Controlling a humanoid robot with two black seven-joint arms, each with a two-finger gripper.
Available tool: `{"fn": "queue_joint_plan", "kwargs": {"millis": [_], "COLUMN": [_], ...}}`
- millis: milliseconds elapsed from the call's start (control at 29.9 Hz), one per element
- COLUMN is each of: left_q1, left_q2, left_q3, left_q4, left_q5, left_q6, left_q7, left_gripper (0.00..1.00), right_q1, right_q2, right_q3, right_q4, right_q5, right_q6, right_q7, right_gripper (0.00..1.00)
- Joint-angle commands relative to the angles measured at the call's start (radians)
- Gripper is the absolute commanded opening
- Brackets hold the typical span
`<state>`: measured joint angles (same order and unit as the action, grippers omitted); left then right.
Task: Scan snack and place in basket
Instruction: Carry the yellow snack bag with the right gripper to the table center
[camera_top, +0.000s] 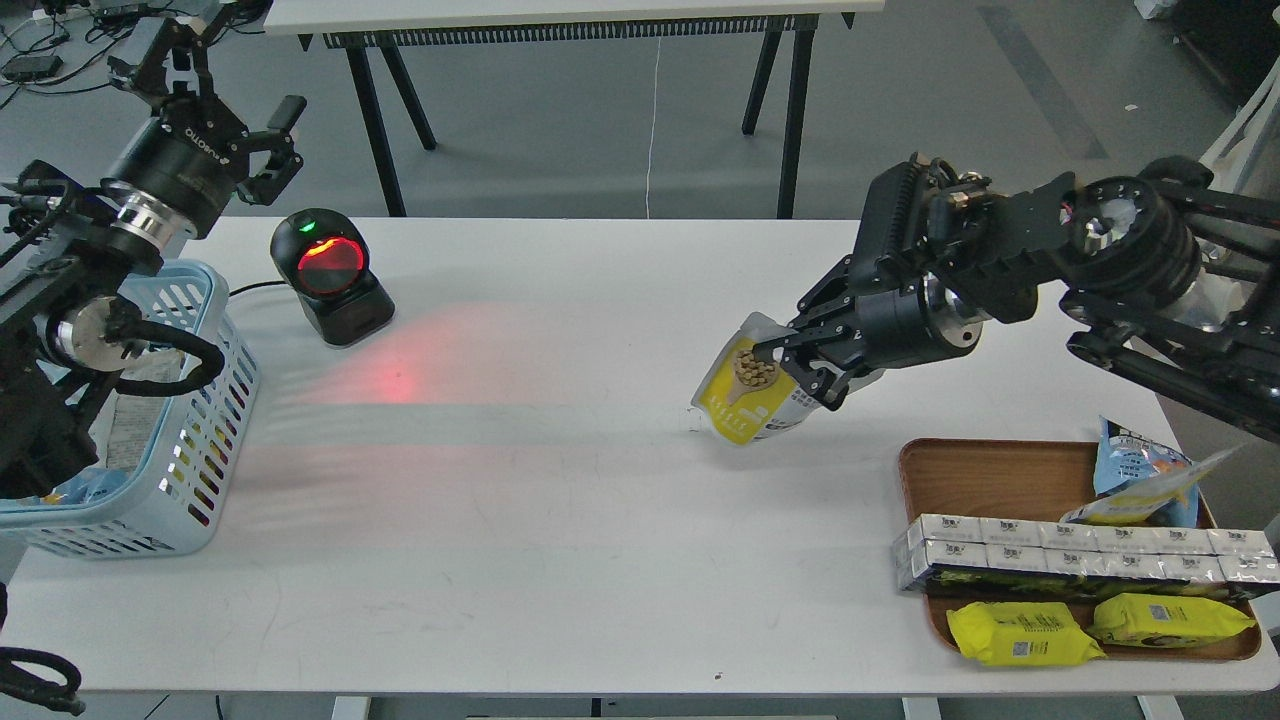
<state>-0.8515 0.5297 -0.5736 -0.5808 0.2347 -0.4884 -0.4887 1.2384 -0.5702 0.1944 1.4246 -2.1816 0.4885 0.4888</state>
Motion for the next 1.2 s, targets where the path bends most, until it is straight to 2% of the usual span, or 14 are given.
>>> {"fn": "queue_joint_plan", "kwargs": {"millis": [0, 334, 735, 802, 936, 969, 1003, 1036, 1170], "left_q1": [-0.001, -0.001, 0.003, 0.002, -0.001, -0.001, -0.001, -0.003, -0.004], "left_q2": [0.001, 0.003, -0.002, -0.002, -0.004, -0.004, -0.004, -0.004, -0.002], "left_q3": [0.0, 0.001, 0.001, 0.0, -0.005, -0.006, -0.009, -0.009, -0.009], "left_q4": [0.001, 0.003, 0.021, 0.024, 0.027, 0.03, 0.03, 0.03, 0.03], "left_q5": [0.0, 0.0, 0.0, 0.0, -0.002, -0.002, -0.002, -0.003, -0.003], "left_q6": [0.0, 0.0, 0.0, 0.0, 0.0, 0.0, 0.0, 0.0, 0.0], "left_q7": [0.0, 0.0, 0.0, 0.0, 0.0, 0.0, 0.0, 0.0, 0.0], "left_gripper": [1.0, 1.0, 1.0, 1.0, 1.0, 1.0, 1.0, 1.0, 1.0], "right_q1": [0.03, 0.049, 0.036, 0.032, 0.027, 0.026, 0.023, 0.02, 0.013], "right_q2": [0.099, 0.302, 0.359, 0.36, 0.372, 0.377, 0.378, 0.379, 0.385], "right_q3": [-0.026, -0.082, -0.108, -0.108, -0.105, -0.105, -0.101, -0.096, -0.078], "right_q4": [-0.067, -0.167, -0.174, -0.181, -0.184, -0.184, -0.185, -0.185, -0.188], "right_q5": [0.0, 0.0, 0.0, 0.0, 0.0, 0.0, 0.0, 0.0, 0.0], "right_q6": [0.0, 0.0, 0.0, 0.0, 0.0, 0.0, 0.0, 0.0, 0.0], "right_q7": [0.0, 0.0, 0.0, 0.0, 0.0, 0.0, 0.0, 0.0, 0.0], "right_gripper": [0.0, 0.0, 0.0, 0.03, 0.43, 0.64, 0.99, 0.96, 0.98]}}
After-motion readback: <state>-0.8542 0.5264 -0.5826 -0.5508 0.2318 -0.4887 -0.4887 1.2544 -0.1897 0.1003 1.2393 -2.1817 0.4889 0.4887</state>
